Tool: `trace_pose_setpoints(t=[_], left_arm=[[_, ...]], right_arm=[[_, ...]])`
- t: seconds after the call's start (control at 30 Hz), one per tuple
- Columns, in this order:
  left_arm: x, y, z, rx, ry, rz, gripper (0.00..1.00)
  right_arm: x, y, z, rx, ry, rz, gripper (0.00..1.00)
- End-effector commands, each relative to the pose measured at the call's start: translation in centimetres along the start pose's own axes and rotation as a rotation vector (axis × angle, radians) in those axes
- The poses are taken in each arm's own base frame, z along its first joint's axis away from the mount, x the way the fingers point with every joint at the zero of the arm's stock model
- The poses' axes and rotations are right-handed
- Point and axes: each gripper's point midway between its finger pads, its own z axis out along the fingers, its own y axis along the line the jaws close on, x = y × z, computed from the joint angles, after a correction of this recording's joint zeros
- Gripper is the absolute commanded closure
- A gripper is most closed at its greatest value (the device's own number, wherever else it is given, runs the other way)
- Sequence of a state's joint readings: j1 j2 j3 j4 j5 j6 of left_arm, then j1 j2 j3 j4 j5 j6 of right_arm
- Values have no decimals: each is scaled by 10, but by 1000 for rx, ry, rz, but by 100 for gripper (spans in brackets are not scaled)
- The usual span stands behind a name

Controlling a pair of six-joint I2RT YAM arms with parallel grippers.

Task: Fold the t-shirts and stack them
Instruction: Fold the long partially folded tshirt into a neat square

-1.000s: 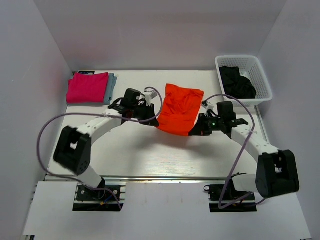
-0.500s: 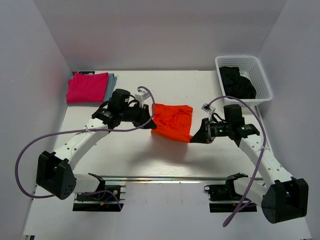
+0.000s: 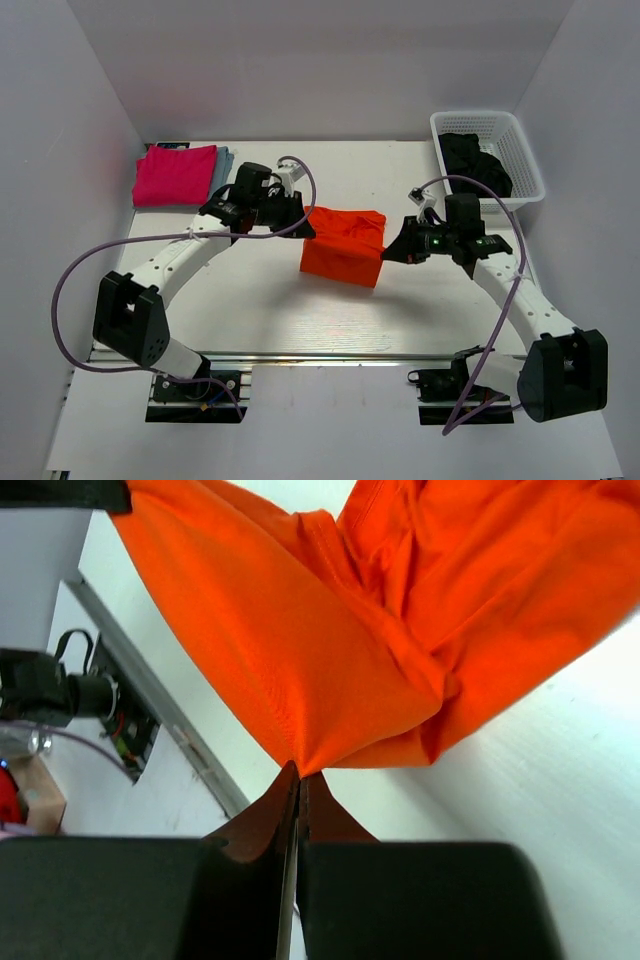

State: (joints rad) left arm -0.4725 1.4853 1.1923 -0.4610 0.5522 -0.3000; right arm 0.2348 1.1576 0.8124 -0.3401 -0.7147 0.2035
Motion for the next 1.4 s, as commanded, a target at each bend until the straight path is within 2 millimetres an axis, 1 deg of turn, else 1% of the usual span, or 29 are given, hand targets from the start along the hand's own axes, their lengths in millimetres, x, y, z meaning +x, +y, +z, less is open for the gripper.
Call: trace_pose_setpoints(t=[0.0,0.07,0.13,0.17,0.2,0.23,0.3,0.33,0.43,0.5,0.57,0.6,0.67,0.7,0.73,0.8,0.83,0.87,0.97,1.03,1.07,1.13,1.17,1.2,1.23,1.27,1.3,1.33,1.37], left_arm=[[-35,5,-7,-61,-113,16,100],[-44,4,-6,-64,-131,15,100],[-47,8,2,-68,-120,9,100],[-58,11,1,-79,-142,11,100],[-53,19,7,-104,-109,-11,100],[-64,18,6,-113,-120,5,100],[-65,23,10,-131,-103,-7,100],[-71,29,13,-138,-105,-4,100],[-74,33,20,-146,-79,-6,100],[-69,46,29,-162,-50,-30,100],[-76,51,32,-167,-57,-34,100],[-72,61,36,-179,-42,-51,100],[-82,66,39,-182,-60,-50,100],[-81,67,43,-168,-54,-51,100],[-86,74,47,-174,-57,-57,100],[-90,81,52,-171,-56,-66,100],[-95,80,54,-162,-55,-65,100],[-91,88,64,-167,-37,-76,100],[-94,92,72,-141,-24,-87,100],[-92,99,83,-137,-3,-100,100],[-95,105,83,-142,-8,-105,100],[-97,112,90,-155,-2,-110,100],[-98,115,92,-167,-5,-110,99],[-102,115,91,-175,-16,-105,93],[-99,119,94,-178,-6,-111,84],[-103,124,95,-181,-18,-112,73],[-108,125,93,-190,-32,-105,31],[-109,128,95,-201,-34,-105,16],[-113,126,94,-199,-42,-100,1]], right_arm=[[-43,-5,0,45,-107,-38,100],[-56,-9,-2,71,-130,-47,100],[-60,-14,2,86,-123,-46,100],[-63,-15,4,89,-119,-45,100],[-62,-21,7,93,-103,-37,100],[-68,-22,6,97,-102,-33,100],[-71,-26,10,102,-92,-23,100],[-72,-30,10,117,-91,-22,100],[-75,-41,14,140,-85,3,100],[-79,-46,17,143,-83,20,100],[-79,-55,25,148,-66,47,100],[-81,-56,27,148,-65,52,100],[-86,-67,31,161,-80,65,100],[-88,-70,33,165,-83,70,100],[-92,-72,33,165,-91,71,100],[-92,-83,41,166,-80,89,100],[-98,-86,43,166,-85,101,100],[-95,-90,48,163,-70,115,100],[-97,-98,56,157,-57,137,100],[-101,-105,60,154,-55,150,100],[-97,-111,68,153,-35,166,100],[-98,-117,69,159,-31,182,100],[-106,-118,70,158,-41,172,100],[-101,-128,76,162,-24,200,100],[-102,-131,78,164,-24,202,100],[-109,-137,78,180,-39,209,97],[-110,-140,82,179,-40,207,84],[-116,-141,83,175,-57,193,69],[-121,-142,83,174,-65,191,38]])
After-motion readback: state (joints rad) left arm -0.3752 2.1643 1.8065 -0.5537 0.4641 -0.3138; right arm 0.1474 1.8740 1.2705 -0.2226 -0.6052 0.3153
